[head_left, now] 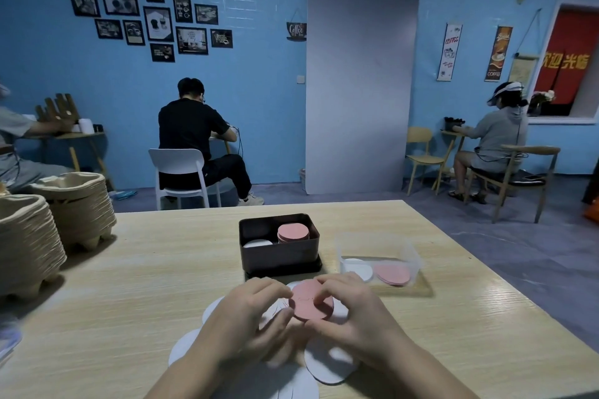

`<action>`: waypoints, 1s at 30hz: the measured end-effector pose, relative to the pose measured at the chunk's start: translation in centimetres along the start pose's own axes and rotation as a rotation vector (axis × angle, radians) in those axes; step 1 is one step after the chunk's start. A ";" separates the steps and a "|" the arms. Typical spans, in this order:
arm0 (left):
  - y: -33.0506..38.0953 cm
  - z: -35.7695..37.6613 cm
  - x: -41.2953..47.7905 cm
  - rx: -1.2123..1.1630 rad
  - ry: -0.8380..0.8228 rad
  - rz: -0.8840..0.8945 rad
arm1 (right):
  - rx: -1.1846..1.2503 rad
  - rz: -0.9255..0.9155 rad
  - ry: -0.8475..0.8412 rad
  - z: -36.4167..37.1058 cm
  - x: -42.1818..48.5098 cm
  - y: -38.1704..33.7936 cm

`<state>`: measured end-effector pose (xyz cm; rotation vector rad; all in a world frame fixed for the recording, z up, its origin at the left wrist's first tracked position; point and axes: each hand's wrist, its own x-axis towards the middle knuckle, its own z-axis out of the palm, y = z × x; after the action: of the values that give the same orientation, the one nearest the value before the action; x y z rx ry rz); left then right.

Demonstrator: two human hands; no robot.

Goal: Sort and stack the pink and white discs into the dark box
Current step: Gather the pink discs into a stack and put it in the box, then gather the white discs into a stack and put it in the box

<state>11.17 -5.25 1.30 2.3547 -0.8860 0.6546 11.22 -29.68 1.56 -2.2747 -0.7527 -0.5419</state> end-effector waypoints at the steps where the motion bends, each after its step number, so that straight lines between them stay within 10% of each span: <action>1: -0.1 -0.2 0.2 -0.006 0.009 -0.001 | 0.003 0.006 0.000 -0.3 0.4 0.1; 30: -8.7 -0.7 4.9 0.139 -0.025 -0.074 | -0.283 0.276 -0.154 1.5 17.9 6.3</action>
<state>20.39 -1.41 2.04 2.5112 -0.7824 0.6772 28.89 -25.90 7.55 -2.6525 -0.4417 -0.3631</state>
